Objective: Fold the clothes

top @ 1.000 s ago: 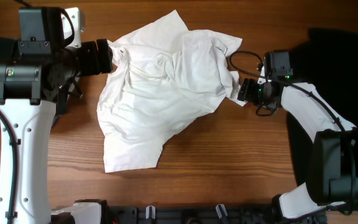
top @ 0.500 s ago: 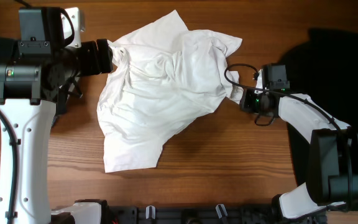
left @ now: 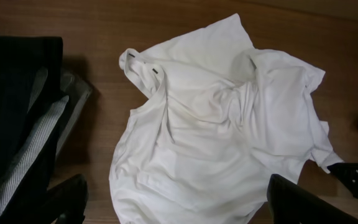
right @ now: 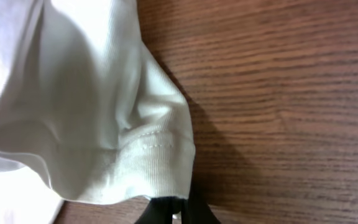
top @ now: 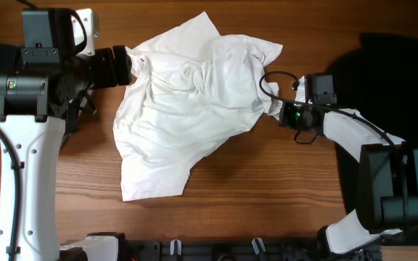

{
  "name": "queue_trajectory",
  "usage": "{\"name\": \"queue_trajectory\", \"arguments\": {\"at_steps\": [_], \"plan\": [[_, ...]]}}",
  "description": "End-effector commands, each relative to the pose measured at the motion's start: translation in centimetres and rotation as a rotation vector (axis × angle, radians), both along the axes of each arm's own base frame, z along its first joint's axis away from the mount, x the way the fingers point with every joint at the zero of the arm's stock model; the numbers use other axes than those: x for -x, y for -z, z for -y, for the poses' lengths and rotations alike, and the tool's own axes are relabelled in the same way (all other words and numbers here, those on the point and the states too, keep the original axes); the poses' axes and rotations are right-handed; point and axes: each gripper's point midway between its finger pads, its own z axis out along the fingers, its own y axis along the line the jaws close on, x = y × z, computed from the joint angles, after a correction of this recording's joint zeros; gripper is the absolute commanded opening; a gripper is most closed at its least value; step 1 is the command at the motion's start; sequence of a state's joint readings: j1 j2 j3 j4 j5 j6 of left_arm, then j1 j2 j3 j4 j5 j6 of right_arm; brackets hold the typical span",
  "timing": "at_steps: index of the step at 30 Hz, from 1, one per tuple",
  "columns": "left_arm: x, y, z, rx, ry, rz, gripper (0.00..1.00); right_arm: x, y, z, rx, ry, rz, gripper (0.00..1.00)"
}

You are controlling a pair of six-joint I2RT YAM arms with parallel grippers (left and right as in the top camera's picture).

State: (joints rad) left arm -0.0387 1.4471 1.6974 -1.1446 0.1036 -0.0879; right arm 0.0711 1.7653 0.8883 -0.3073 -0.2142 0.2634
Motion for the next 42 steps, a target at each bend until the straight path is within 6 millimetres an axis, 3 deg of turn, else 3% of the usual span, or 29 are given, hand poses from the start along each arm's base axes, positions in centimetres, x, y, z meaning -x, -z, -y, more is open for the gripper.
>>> {"name": "queue_trajectory", "arguments": {"at_steps": [1,4,8,10,12,13,17,20,21,22,27,31,34,37,39,42], "plan": [[0.2,-0.7,0.4,0.007,0.016,0.022,0.92,-0.2,-3.0,-0.4,-0.028,-0.006,0.014,0.04],[0.2,-0.7,0.4,0.007,0.016,0.022,0.93,-0.9,-9.0,0.8,0.021,0.024,0.088,0.04],[0.2,-0.7,0.4,0.006,0.016,0.021,0.95,-0.9,-21.8,3.4,0.070,0.138,0.280,0.04],[0.3,-0.7,0.4,0.006,0.016,0.018,0.97,-0.2,-28.9,5.2,0.100,0.205,0.425,0.04],[0.2,-0.6,0.4,0.006,0.016,0.016,0.98,0.9,-34.5,6.6,0.123,0.257,0.555,0.04],[0.2,-0.6,0.4,0.006,0.016,0.016,0.98,1.6,-36.8,7.1,0.133,0.278,0.611,0.04],[0.2,-0.5,0.4,0.006,0.016,0.014,0.98,4.5,-42.1,8.8,0.176,0.369,0.735,0.08],[0.2,-0.5,0.4,0.006,0.016,0.012,0.98,5.9,-42.5,9.3,0.187,0.403,0.742,0.69],[0.1,-0.4,0.4,0.006,0.016,0.011,0.98,6.1,-42.4,9.3,0.189,0.402,0.734,0.80],[0.1,-0.4,0.4,0.006,0.016,0.010,0.98,6.2,-42.0,9.4,0.194,0.403,0.718,0.84],[1.0,1.0,0.4,0.004,0.016,-0.065,1.00,5.7,-39.8,9.9,0.229,0.414,0.629,0.88],[2.8,3.8,0.6,0.017,0.026,-0.207,0.96,4.6,-38.5,9.6,0.213,0.409,0.581,0.89],[4.3,6.6,2.1,0.097,0.067,-0.331,0.96,3.6,-37.5,8.8,0.179,0.374,0.549,0.91],[6.1,10.8,3.5,0.196,0.048,-0.486,0.96,3.1,-36.8,8.3,0.158,0.355,0.527,0.91],[7.2,13.9,3.7,0.226,0.014,-0.568,0.82,2.9,-36.7,8.1,0.148,0.346,0.522,0.91],[9.3,18.5,4.9,0.319,-0.015,-0.673,0.76,2.9,-36.7,8.1,0.148,0.345,0.523,0.91]]}}
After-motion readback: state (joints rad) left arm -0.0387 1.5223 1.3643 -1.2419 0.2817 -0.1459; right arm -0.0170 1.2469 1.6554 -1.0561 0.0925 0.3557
